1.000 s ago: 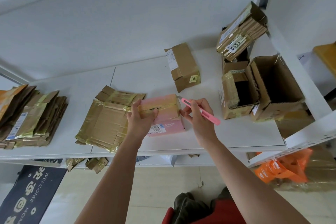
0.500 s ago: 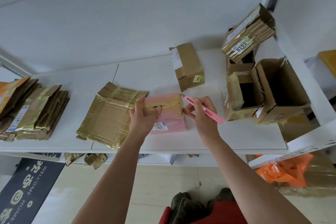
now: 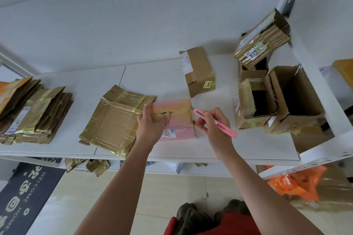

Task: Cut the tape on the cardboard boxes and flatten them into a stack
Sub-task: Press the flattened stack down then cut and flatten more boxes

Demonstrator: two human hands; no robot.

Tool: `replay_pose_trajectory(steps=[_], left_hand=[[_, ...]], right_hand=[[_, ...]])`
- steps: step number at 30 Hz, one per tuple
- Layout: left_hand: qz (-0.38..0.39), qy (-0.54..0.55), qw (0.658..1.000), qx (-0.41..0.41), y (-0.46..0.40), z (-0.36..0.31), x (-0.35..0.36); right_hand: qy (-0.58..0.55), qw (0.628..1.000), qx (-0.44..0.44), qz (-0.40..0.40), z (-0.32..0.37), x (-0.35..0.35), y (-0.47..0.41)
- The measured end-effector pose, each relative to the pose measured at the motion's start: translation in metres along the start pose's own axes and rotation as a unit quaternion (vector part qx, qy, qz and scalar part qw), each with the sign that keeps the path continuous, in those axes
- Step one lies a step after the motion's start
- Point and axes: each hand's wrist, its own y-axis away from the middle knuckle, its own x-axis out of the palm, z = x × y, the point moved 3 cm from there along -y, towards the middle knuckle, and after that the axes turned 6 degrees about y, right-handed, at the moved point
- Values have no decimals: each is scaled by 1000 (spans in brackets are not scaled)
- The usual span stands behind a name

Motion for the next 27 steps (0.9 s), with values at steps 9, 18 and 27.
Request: replay_pose_trajectory(steps=[9,18,27], left_hand=[[0,-7,1000,6,1,0,-1],[2,0,1000,11,-2,0,-1],[7,4,1000,7,-4,1,0]], right_hand=[[18,999,-29,19,0,-5,9],[30,998,-46,32,2,-7,17],[89,992,-73,40,3,-11,27]])
